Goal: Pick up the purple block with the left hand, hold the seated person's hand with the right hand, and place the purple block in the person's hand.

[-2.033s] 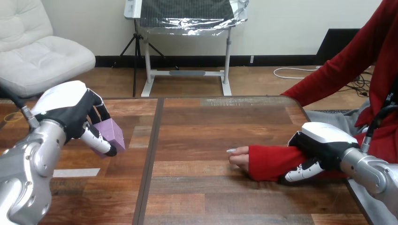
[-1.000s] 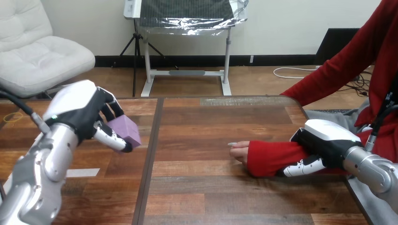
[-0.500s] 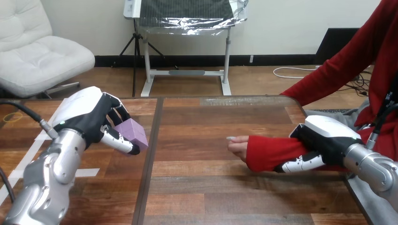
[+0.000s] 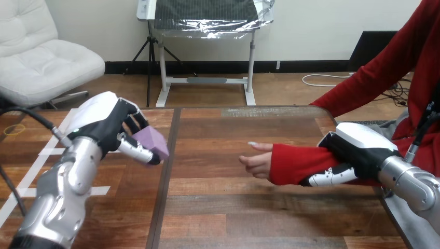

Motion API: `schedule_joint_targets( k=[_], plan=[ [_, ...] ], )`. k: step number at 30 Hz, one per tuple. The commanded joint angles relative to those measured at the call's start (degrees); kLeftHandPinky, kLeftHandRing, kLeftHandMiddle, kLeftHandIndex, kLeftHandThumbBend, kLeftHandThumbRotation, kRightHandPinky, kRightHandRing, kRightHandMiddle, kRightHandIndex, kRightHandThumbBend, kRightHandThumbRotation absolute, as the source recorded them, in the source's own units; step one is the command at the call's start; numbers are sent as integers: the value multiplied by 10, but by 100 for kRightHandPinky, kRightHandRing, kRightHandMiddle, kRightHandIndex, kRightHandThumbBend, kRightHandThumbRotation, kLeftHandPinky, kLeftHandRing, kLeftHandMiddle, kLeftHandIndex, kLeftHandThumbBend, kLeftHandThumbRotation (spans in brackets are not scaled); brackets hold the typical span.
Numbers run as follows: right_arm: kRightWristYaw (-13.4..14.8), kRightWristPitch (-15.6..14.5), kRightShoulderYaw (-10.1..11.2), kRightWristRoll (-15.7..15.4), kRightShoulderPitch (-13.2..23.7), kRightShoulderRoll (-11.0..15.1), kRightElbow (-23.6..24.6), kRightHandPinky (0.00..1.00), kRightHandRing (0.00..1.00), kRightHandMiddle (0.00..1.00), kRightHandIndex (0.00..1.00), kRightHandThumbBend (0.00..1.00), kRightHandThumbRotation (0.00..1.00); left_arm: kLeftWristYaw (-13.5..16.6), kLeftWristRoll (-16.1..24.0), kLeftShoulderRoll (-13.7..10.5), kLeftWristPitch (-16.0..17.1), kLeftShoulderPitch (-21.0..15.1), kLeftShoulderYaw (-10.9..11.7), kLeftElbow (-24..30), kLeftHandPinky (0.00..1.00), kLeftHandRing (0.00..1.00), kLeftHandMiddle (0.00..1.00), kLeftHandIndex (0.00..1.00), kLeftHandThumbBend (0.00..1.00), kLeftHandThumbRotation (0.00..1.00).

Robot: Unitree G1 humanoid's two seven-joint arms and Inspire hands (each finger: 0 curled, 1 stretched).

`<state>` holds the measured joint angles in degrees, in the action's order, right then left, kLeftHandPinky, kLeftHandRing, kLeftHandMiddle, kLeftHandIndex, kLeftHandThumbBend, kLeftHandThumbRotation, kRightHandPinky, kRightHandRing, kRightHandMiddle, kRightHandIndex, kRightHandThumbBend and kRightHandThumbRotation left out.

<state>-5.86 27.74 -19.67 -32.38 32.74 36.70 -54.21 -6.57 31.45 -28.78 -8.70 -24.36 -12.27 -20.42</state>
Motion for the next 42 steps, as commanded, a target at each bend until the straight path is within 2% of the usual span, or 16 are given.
schedule_joint_targets(
  k=[1, 7, 15, 25, 35, 42],
  plan=[
    [6, 21, 36, 30, 22, 18, 60, 21, 24, 29, 26, 69, 54, 25, -17, 26, 35, -76, 8, -38, 48, 47, 49, 46, 72, 0],
    [5, 24, 40, 39, 16, 19, 75, 20, 23, 28, 26, 70, 54, 49, -28, 45, 58, -96, 6, -85, 47, 46, 48, 45, 72, 0],
    [-4, 12, 44, 46, 4, 21, 109, 20, 23, 28, 27, 71, 54, 74, -37, 66, 92, -123, 5, -145, 47, 47, 48, 45, 71, 0],
    [-18, 5, 56, 60, -8, 19, 139, 22, 25, 30, 28, 72, 51, 85, -39, 87, 113, -153, 6, -197, 43, 45, 47, 44, 71, 0],
    [-22, 5, 60, 60, -14, 17, 157, 21, 25, 29, 28, 71, 48, 88, -45, 106, 121, -180, 3, -239, 39, 43, 47, 44, 71, 0],
    [-30, -2, 65, 64, -20, 14, 176, 22, 25, 29, 28, 72, 48, 95, -49, 119, 134, -193, 2, -264, 32, 39, 45, 44, 72, 0]
  ],
)
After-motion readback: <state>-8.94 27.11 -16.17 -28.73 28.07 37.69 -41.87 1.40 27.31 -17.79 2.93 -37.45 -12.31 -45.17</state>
